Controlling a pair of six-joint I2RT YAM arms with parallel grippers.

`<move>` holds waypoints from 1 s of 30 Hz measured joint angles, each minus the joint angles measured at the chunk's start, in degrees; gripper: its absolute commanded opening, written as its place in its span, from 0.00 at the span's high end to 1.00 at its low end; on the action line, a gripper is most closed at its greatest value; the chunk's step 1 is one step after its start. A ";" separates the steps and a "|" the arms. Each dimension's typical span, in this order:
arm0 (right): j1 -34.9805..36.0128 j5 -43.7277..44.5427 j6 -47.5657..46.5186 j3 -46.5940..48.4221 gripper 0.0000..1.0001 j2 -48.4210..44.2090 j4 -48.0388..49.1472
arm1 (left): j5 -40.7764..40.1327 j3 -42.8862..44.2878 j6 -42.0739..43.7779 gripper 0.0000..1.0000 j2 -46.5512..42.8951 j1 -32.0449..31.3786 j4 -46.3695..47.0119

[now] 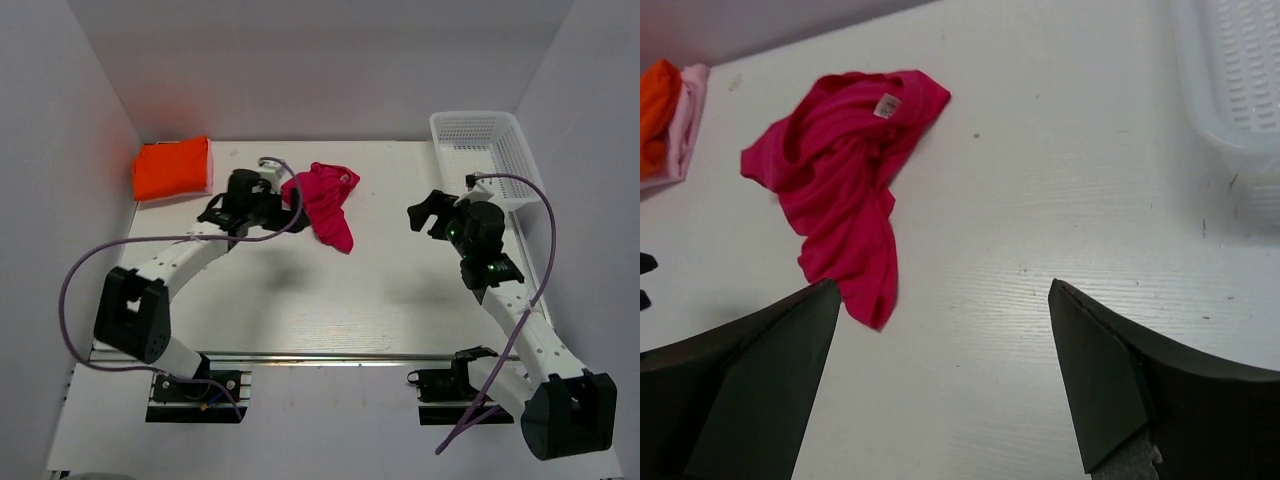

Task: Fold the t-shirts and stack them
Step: Flatten out the tshirt

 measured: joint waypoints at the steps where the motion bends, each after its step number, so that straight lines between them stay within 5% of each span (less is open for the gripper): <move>1: 0.00 0.04 0.00 0.57 0.10 1.38 -0.72 | -0.33 1.62 0.31 0.00 2.47 -2.03 -0.35; 10: 0.00 2.21 -0.85 8.57 0.10 13.55 -8.81 | -8.28 17.79 3.85 0.00 21.03 -17.16 -5.22; 21: -0.04 7.21 -1.79 10.36 0.10 13.57 -13.22 | -18.91 33.79 5.66 0.11 41.68 -20.65 -12.48; 25: -0.07 8.20 -1.81 10.36 0.10 13.18 -13.27 | -19.08 36.24 5.60 0.60 43.47 -21.09 -12.90; 26: -0.07 8.35 -1.81 10.36 0.10 13.18 -13.31 | -19.58 36.46 5.73 0.94 43.74 -21.18 -12.98; 30: -0.07 8.02 -1.81 10.36 0.10 13.25 -13.27 | -19.71 36.02 5.81 1.00 43.56 -21.22 -12.83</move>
